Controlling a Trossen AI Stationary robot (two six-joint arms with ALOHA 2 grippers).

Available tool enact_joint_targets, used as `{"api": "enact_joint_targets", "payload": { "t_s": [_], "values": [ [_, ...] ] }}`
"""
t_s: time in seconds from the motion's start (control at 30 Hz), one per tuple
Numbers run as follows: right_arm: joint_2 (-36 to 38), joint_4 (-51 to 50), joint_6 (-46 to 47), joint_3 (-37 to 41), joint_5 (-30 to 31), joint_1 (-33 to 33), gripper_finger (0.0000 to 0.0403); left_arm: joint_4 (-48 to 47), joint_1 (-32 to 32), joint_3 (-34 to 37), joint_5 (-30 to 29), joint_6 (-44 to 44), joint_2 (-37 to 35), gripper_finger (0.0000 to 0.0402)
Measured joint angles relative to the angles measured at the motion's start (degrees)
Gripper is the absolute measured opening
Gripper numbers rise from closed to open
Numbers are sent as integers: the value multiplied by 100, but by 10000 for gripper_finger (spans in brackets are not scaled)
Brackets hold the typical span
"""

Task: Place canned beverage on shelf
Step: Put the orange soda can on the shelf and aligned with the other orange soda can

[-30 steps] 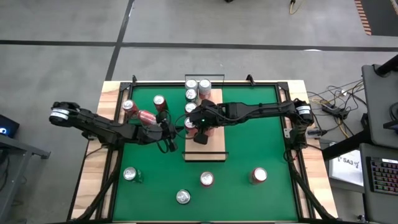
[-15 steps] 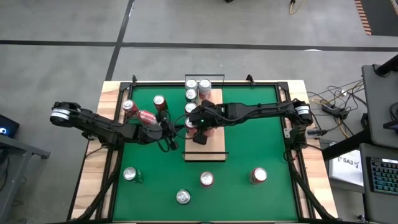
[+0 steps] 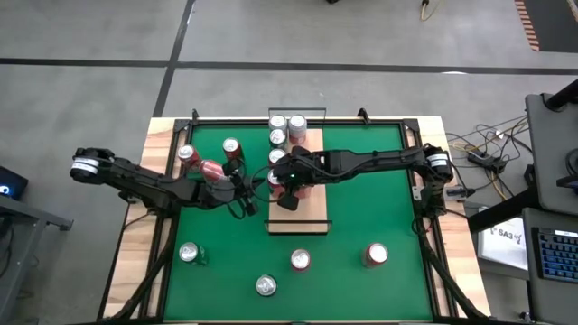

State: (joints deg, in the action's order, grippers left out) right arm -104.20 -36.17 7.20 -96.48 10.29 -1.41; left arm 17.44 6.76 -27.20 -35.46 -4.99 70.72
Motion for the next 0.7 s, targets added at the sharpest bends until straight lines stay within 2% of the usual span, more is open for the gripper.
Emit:
{"api": "enact_joint_targets", "payload": {
  "t_s": [0.13,0.27,0.33,0.7],
  "values": [
    [5,-101,-134,-169,19,0,12,-229,105,2,101,-1,-150,0],
    [17,-386,-273,-370,31,-15,12,-197,134,0,987,0,-154,0],
    [17,-467,-376,-409,106,-39,12,-105,136,1,1173,-12,-84,0],
    [-92,-413,-864,-394,221,-227,12,206,130,1,933,-21,172,0]
  ]
}}
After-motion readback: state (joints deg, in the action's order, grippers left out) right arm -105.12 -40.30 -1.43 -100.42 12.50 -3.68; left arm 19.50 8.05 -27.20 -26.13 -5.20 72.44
